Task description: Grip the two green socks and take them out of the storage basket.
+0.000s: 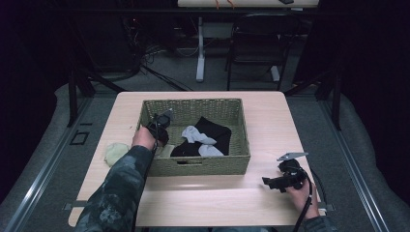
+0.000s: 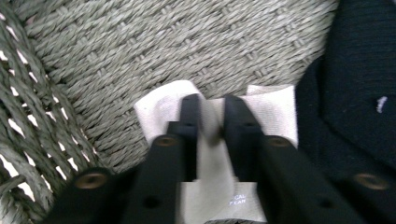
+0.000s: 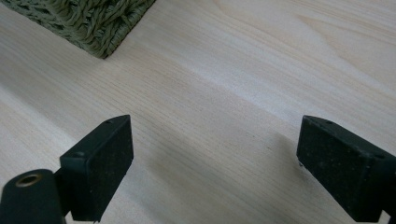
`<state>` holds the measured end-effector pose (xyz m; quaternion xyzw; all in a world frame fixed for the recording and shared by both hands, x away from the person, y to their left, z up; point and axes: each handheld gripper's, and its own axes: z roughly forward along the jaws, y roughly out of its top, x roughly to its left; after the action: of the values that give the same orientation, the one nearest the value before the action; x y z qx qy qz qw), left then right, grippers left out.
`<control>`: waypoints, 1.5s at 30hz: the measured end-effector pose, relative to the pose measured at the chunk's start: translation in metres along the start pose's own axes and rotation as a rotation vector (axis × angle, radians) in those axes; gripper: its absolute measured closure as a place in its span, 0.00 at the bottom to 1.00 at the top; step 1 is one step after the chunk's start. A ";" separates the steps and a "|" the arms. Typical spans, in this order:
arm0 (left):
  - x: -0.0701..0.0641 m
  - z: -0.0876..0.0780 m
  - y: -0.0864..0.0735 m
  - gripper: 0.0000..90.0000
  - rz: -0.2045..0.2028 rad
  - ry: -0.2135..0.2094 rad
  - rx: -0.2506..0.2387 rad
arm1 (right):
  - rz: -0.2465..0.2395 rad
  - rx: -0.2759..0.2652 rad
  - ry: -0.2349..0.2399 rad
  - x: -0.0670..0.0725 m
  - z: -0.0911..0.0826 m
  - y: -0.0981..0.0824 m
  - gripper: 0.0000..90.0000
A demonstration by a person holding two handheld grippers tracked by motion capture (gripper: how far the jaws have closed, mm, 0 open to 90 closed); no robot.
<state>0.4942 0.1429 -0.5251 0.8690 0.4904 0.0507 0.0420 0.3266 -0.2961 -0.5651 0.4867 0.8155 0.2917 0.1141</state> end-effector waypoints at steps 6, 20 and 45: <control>0.000 -0.013 -0.006 0.97 0.024 -0.002 -0.052 | 0.002 0.003 0.000 -0.001 0.000 0.000 0.11; 0.002 -0.087 -0.020 0.98 0.087 -0.010 -0.223 | 0.003 0.014 -0.006 -0.002 0.000 -0.002 0.11; -0.007 -0.158 -0.013 0.98 0.160 -0.006 -0.354 | 0.005 0.017 -0.004 -0.001 0.000 -0.002 0.11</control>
<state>0.4590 0.1472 -0.3702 0.8843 0.4032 0.1369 0.1913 0.3253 -0.2977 -0.5664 0.4902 0.8166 0.2839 0.1107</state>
